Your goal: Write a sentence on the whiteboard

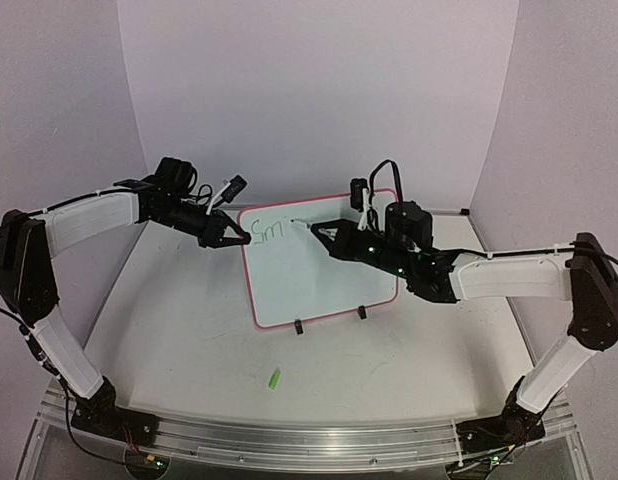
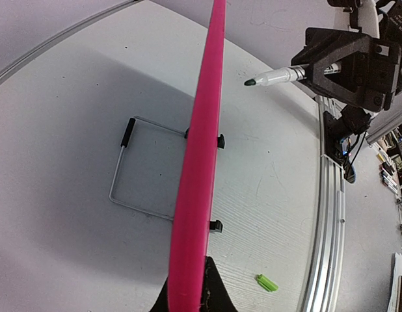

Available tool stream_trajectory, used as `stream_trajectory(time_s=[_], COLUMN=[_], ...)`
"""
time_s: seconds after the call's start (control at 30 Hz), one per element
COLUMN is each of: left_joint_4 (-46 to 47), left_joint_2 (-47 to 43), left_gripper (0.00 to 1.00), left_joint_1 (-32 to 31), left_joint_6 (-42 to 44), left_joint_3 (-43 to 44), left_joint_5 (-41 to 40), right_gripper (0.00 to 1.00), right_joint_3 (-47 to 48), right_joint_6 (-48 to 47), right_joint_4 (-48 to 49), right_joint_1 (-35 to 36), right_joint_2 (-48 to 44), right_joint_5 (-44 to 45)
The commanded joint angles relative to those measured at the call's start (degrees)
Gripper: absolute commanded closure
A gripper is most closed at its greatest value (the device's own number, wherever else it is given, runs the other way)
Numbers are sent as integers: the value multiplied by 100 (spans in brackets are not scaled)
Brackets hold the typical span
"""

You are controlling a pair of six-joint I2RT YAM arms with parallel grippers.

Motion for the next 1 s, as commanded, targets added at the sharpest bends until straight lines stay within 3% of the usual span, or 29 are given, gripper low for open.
stream_trajectory(time_s=[0.0, 0.97], left_joint_4=[5, -11], left_joint_2=[-204, -200], left_gripper=[100, 100], left_joint_1=[51, 51], left_joint_6=[319, 328], left_joint_3=[-9, -8], left_joint_5=[-628, -644], right_gripper=[100, 100], right_joint_3=[224, 602], right_joint_6=[-146, -166], right_joint_4=[-100, -249], right_joint_1=[-4, -9], right_joint_2=[-42, 392], right_joint_5=[125, 217])
